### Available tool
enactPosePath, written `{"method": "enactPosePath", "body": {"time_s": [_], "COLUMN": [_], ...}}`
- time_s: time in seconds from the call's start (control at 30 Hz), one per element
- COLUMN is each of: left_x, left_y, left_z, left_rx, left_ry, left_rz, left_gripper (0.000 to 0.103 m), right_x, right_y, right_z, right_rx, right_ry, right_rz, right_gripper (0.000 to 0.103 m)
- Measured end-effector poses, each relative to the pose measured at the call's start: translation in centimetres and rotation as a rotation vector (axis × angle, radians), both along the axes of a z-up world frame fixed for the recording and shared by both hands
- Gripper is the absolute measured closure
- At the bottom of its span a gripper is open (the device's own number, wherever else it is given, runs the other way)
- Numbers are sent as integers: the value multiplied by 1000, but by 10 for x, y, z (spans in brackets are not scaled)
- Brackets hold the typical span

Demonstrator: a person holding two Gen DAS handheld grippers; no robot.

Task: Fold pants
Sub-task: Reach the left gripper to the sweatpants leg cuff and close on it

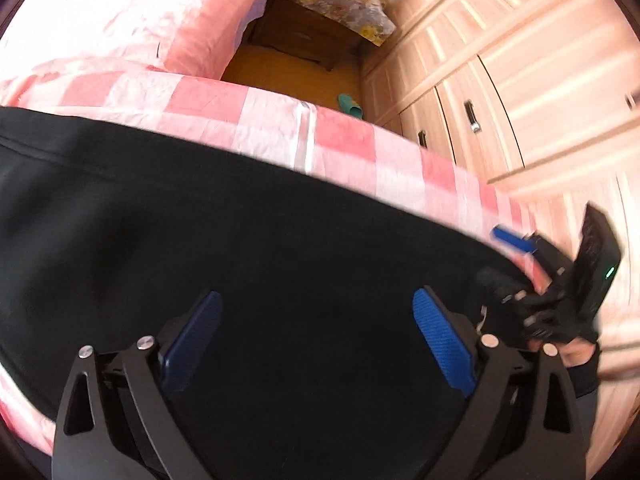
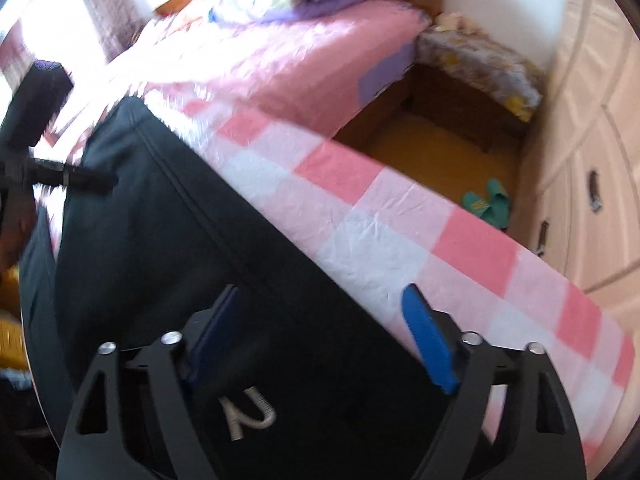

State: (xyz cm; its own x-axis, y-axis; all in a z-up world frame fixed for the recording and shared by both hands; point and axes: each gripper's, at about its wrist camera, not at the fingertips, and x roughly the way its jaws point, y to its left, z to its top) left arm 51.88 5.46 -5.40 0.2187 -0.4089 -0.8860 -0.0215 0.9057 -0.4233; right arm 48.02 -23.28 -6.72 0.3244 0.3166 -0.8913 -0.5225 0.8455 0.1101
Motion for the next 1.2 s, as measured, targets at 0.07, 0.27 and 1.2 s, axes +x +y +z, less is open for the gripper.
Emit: {"method": "enactPosePath", "body": {"time_s": [0.07,0.27,1.2], "left_x": [11,23,-358], "left_y": [-2,-12,29], "left_z": [-1,-7,-21], "left_rx": [-10,-46,-103], "left_ry": [3,40,-369], "left_rz": [17,58,150], "left_gripper": [20,52,69], "right_x": [-7,-48,-424], "right_y": [0,12,9], "right_z": [1,19,23], "right_rx": [21,-24,270], "right_ry": [-23,-143,-385], "right_rz": [58,135,-429], "right_gripper": [42,93,5]}}
